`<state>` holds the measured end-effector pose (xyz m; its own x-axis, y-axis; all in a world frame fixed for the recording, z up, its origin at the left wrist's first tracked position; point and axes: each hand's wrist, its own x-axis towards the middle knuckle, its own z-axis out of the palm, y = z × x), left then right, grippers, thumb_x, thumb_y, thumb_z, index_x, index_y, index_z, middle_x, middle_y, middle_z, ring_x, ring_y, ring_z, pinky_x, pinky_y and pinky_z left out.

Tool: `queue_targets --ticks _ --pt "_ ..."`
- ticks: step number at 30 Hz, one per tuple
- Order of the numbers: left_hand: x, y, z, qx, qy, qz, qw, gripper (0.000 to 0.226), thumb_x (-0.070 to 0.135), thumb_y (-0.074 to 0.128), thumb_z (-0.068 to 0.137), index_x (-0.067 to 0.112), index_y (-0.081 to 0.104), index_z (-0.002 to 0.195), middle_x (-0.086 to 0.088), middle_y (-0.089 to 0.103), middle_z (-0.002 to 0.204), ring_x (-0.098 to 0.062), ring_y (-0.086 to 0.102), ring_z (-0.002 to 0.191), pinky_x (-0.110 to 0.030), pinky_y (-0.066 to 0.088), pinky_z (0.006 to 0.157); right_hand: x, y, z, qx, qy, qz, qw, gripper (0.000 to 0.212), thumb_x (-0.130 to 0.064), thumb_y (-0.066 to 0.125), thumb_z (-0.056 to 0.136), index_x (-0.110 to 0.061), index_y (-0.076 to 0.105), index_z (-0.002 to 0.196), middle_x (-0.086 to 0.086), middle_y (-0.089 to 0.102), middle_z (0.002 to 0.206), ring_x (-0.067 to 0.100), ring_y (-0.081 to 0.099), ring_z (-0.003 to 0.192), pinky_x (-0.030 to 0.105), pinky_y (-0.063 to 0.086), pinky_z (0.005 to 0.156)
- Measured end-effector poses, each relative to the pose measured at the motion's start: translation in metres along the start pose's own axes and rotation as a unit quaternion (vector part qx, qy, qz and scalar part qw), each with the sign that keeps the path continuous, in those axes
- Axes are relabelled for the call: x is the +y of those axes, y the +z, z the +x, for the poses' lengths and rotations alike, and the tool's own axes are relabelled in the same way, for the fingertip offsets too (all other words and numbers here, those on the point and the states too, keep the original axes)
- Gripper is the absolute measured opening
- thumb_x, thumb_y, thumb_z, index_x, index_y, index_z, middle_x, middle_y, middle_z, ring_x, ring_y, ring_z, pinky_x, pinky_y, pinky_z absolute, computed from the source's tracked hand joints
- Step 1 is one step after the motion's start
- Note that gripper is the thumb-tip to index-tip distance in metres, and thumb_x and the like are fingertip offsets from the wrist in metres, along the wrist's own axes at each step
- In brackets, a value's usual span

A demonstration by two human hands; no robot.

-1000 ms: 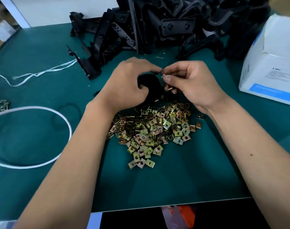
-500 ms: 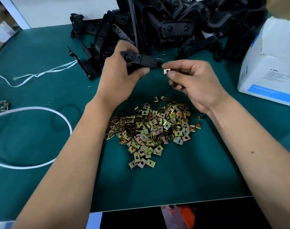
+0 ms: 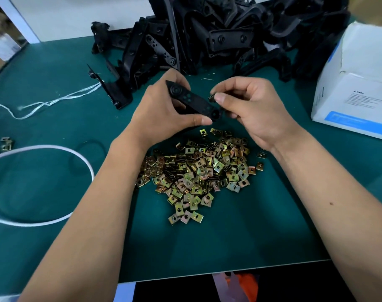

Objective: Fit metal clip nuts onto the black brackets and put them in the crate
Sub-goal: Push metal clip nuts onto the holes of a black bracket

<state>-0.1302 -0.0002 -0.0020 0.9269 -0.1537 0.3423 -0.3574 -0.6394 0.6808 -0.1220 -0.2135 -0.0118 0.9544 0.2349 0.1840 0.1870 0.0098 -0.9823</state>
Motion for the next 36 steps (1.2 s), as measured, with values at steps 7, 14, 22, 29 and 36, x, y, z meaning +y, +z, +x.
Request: queue_targets --ticks 7,14,22,29,36 --pt "-0.003 0.005 0.001 0.006 -0.01 -0.009 1.0 0.071 0.049 0.096 0.058 0.013 0.058 0.105 0.014 0.062 0.085 0.007 0.057 0.074 -0.008 0.043 0.066 0.0 0.0 0.0 0.014 -0.007 -0.011 1.0 0.01 -0.007 0.072 0.093 -0.014 0.078 0.097 0.001 0.073 0.086 0.005 0.062 0.077 0.018 0.045 0.065" --pt "-0.005 0.006 0.001 0.003 -0.023 -0.01 1.0 0.071 0.049 0.096 0.058 0.014 0.057 0.106 0.013 0.065 0.084 0.006 0.06 0.073 -0.009 0.044 0.064 -0.001 0.002 -0.001 0.016 0.001 -0.035 0.999 0.01 -0.006 0.074 0.092 -0.014 0.079 0.095 0.0 0.072 0.079 0.003 0.061 0.071 0.016 0.046 0.062" --pt "-0.008 0.014 0.003 -0.004 -0.052 -0.004 0.999 0.074 0.053 0.096 0.055 0.018 0.054 0.105 0.01 0.071 0.088 0.002 0.067 0.078 -0.017 0.051 0.066 0.0 0.005 -0.001 0.041 0.019 -0.07 0.997 0.009 -0.009 0.078 0.088 -0.017 0.081 0.092 -0.001 0.074 0.078 0.003 0.062 0.07 0.015 0.046 0.062" --pt "-0.012 0.017 0.004 0.011 -0.067 -0.004 0.998 0.071 0.057 0.095 0.054 0.023 0.052 0.099 0.014 0.07 0.078 0.003 0.065 0.072 -0.008 0.043 0.058 0.004 0.011 -0.001 0.089 0.048 -0.079 0.992 0.007 -0.02 0.082 0.086 -0.025 0.081 0.082 -0.01 0.075 0.077 0.001 0.066 0.075 0.019 0.05 0.07" --pt "-0.013 0.016 0.005 0.001 -0.073 0.0 0.997 0.069 0.057 0.095 0.054 0.024 0.051 0.097 0.015 0.064 0.076 0.008 0.057 0.065 -0.007 0.039 0.057 -0.005 0.012 -0.006 0.048 -0.062 -0.195 0.978 0.025 -0.026 0.068 0.097 -0.016 0.076 0.076 -0.005 0.066 0.074 0.016 0.068 0.08 0.037 0.052 0.079"
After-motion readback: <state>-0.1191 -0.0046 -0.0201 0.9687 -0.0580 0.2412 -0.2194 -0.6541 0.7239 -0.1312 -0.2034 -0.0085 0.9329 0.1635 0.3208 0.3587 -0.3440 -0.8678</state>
